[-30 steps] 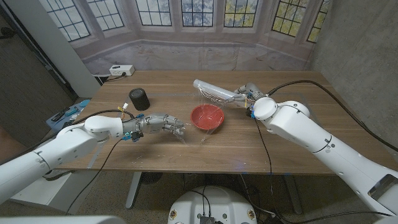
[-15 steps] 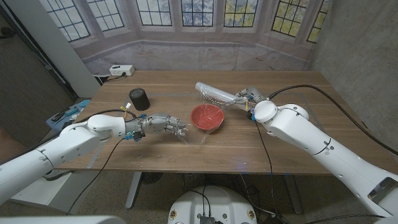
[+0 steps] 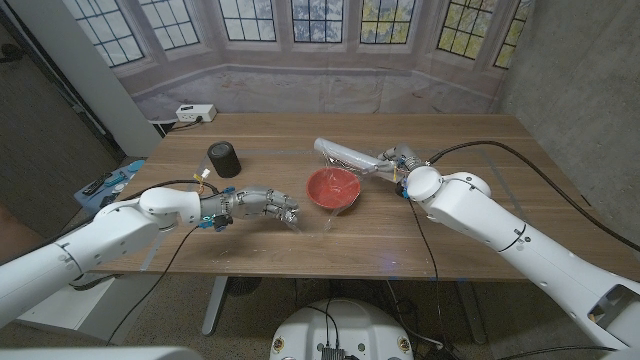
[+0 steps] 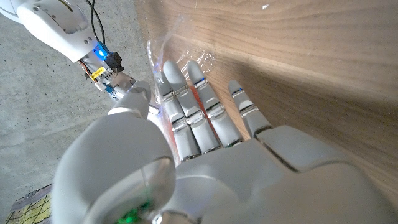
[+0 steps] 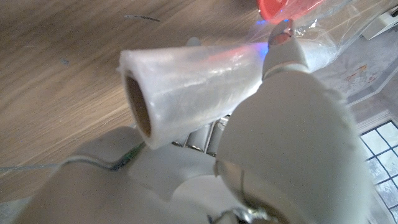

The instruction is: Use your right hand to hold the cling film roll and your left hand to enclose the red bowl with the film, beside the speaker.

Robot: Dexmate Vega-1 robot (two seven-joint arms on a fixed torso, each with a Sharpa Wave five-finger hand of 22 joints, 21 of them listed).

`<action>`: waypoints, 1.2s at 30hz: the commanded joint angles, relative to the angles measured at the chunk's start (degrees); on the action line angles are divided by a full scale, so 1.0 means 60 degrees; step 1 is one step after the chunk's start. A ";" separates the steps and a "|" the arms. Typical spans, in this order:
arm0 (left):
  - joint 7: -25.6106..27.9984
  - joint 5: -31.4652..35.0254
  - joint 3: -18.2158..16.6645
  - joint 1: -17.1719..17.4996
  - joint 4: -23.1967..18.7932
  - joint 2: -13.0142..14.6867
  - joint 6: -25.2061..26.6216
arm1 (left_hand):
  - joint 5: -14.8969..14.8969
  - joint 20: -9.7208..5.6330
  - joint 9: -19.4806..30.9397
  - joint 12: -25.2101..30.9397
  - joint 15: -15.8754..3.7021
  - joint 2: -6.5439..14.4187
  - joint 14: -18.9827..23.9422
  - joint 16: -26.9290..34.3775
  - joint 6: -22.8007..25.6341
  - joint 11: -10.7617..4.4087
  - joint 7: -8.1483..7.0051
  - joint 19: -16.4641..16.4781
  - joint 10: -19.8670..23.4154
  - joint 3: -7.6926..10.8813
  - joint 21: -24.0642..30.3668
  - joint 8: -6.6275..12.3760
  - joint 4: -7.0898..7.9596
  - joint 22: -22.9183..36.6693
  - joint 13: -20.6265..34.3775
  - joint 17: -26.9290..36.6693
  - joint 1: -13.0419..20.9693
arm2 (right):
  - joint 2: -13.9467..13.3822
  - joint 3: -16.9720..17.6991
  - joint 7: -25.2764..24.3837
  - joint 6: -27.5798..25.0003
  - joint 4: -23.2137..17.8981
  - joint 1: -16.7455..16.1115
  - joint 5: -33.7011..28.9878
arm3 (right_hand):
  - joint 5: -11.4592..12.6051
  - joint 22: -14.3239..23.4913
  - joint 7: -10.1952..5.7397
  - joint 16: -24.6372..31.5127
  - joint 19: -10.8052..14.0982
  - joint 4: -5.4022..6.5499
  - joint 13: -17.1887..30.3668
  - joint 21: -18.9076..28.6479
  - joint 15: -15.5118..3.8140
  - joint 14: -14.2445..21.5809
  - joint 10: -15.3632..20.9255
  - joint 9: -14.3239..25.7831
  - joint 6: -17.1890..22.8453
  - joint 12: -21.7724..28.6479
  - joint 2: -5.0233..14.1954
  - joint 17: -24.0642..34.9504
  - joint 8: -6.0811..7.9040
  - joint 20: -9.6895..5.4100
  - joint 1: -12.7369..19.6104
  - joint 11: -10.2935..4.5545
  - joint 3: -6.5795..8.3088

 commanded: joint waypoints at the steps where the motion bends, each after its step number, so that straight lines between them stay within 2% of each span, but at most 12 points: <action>1: -0.0096 0.0053 0.0132 -0.0188 0.0109 -0.0064 0.0194 | 0.0025 -0.0015 0.0043 -0.0055 0.0018 0.1450 0.0002 -0.0038 -0.0024 -0.0049 0.0050 -0.0032 -0.0027 0.0066 0.0074 0.0070 0.0007 0.0014 0.0013 0.0036 0.1406 | 0.0105 -0.0047 0.0056 0.0148 0.0331 0.0015 -0.0117 | -0.0020 -0.0013 -0.0480 -0.0009 -0.0070 0.0012 0.0064 0.0085 -0.0798 0.0082 0.0242 0.0045 0.0408 0.0079 0.1986 0.0004 0.0039 -0.0691 0.1909 -0.0180 0.0002; 12: -0.0341 0.0341 0.0422 -0.0675 0.0352 -0.0308 0.0356 | 0.0028 0.0016 0.0008 -0.0086 0.0043 0.1467 -0.0050 -0.0093 -0.0057 -0.0054 0.0188 -0.0061 -0.0062 0.0094 0.0079 0.0056 0.0004 0.0014 0.0039 0.0066 0.1421 | 0.0137 0.0037 0.0033 0.0378 0.0567 -0.0062 -0.0181 | -0.0026 -0.0016 -0.0458 -0.0027 -0.0124 0.0004 0.0087 0.0107 -0.0798 0.0084 0.0234 0.0051 0.0426 0.0068 0.1991 0.0002 0.0045 -0.0706 0.1907 -0.0193 -0.0002; 20: -0.0366 0.0430 0.0564 -0.0826 0.0414 -0.0427 0.0480 | 0.0028 0.0039 -0.0002 -0.0136 0.0089 0.1487 -0.0101 -0.0116 -0.0110 -0.0056 0.0233 -0.0073 -0.0113 0.0104 0.0086 0.0039 0.0001 0.0015 0.0019 0.0113 0.1438 | 0.0157 0.0094 0.0077 0.0669 0.0856 -0.0101 -0.0215 | -0.0035 -0.0018 -0.0452 -0.0037 -0.0155 0.0001 0.0094 0.0125 -0.0797 0.0083 0.0228 0.0056 0.0425 0.0055 0.1997 0.0003 0.0043 -0.0717 0.1908 -0.0241 -0.0004; 25: -0.0396 0.0468 0.0635 -0.0913 0.0425 -0.0464 0.0575 | 0.0030 0.0053 -0.0017 -0.0160 0.0103 0.1492 -0.0124 -0.0145 -0.0119 -0.0054 0.0283 -0.0084 -0.0146 0.0122 0.0089 0.0031 0.0003 0.0016 0.0016 0.0121 0.1445 | 0.0179 0.0132 0.0094 0.0774 0.0980 -0.0119 -0.0219 | -0.0042 -0.0018 -0.0433 -0.0043 -0.0178 -0.0008 0.0106 0.0140 -0.0797 0.0084 0.0212 0.0061 0.0439 0.0046 0.1998 0.0006 0.0047 -0.0729 0.1919 -0.0184 -0.0004; 36: -0.0321 0.0524 0.0693 -0.0983 0.0474 -0.0520 0.0657 | 0.0024 0.0049 -0.0011 -0.0150 0.0096 0.1479 -0.0111 -0.0158 -0.0108 -0.0057 0.0213 -0.0090 -0.0116 0.0125 0.0099 0.0047 0.0007 0.0017 0.0037 0.0150 0.1443 | 0.0236 0.0117 0.0162 0.0967 0.1350 -0.0029 -0.0293 | -0.0053 -0.0019 -0.0460 -0.0049 -0.0193 -0.0011 0.0126 0.0181 -0.0797 0.0091 0.0233 0.0069 0.0444 0.0046 0.1999 0.0015 0.0045 -0.0737 0.1925 -0.0167 -0.0011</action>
